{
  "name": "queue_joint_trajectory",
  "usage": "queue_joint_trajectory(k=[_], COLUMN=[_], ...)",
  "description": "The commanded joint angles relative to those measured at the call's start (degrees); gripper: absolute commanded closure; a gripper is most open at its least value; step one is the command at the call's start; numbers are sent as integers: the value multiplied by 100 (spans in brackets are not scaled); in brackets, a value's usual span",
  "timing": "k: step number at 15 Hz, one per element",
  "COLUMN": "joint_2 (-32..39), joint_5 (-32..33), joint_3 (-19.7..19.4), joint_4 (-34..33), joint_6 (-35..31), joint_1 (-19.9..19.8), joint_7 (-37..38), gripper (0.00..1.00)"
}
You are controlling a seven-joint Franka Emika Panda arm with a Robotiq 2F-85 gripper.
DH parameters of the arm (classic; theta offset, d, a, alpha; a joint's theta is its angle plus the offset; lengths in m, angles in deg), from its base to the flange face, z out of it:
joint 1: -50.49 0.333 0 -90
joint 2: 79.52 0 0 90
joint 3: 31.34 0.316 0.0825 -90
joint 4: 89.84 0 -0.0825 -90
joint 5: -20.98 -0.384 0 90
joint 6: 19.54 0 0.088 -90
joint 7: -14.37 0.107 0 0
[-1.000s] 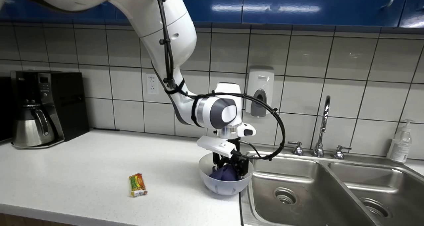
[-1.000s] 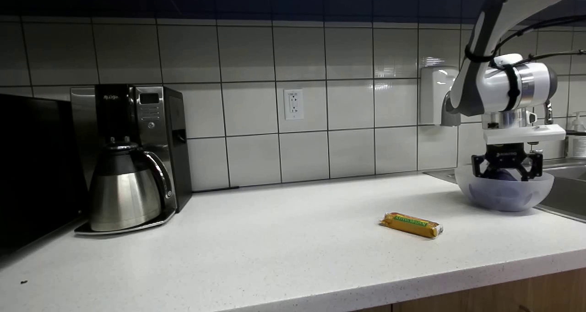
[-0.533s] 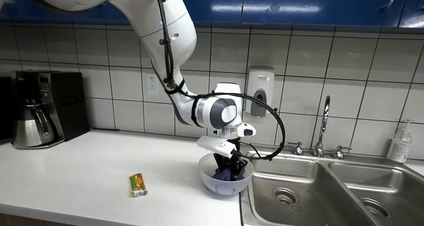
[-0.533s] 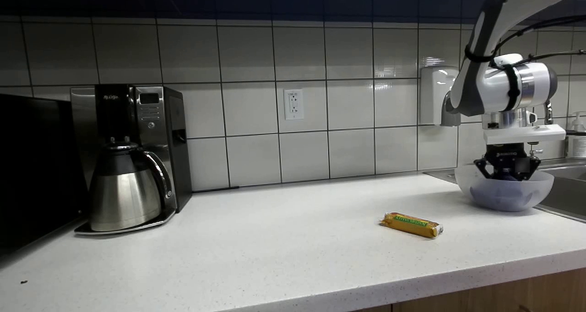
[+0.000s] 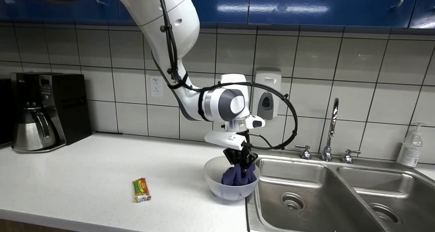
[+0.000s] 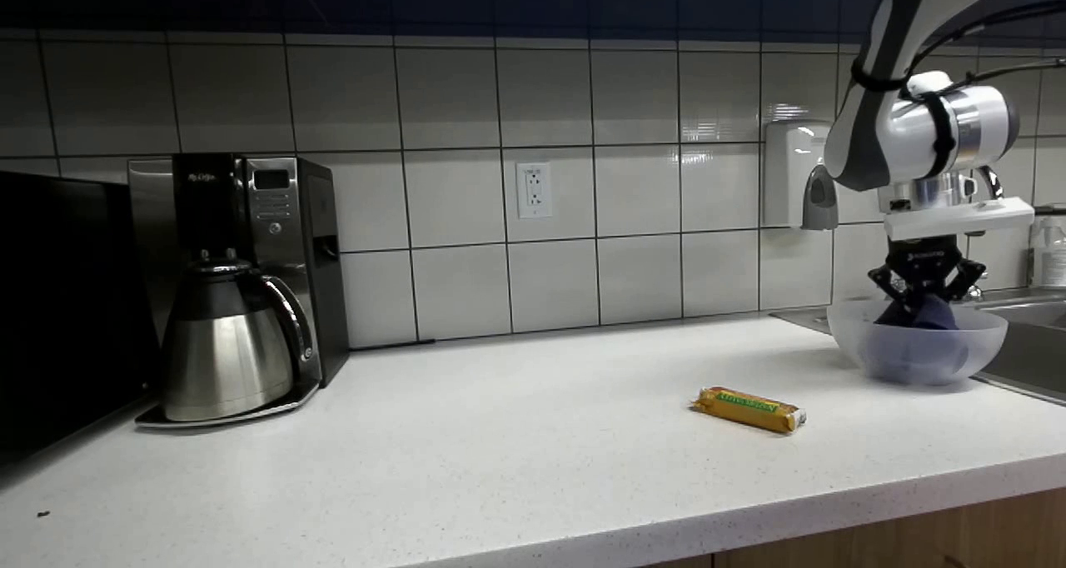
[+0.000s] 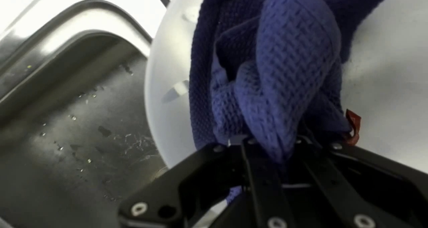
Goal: Remove the towel from the bowl
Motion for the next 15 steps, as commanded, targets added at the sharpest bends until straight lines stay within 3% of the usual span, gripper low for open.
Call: queue_joint_trajectory(k=[1,6,15], joint_2=[-795,-1437,-1726], joint_5=[674,894,672], joint_3=[-207,-29,564], joint_4=[223,284,613], joint_6=[442,651,-103], joint_1=[207,219,470], joint_7=[173,131,28], gripper=[97,97,97])
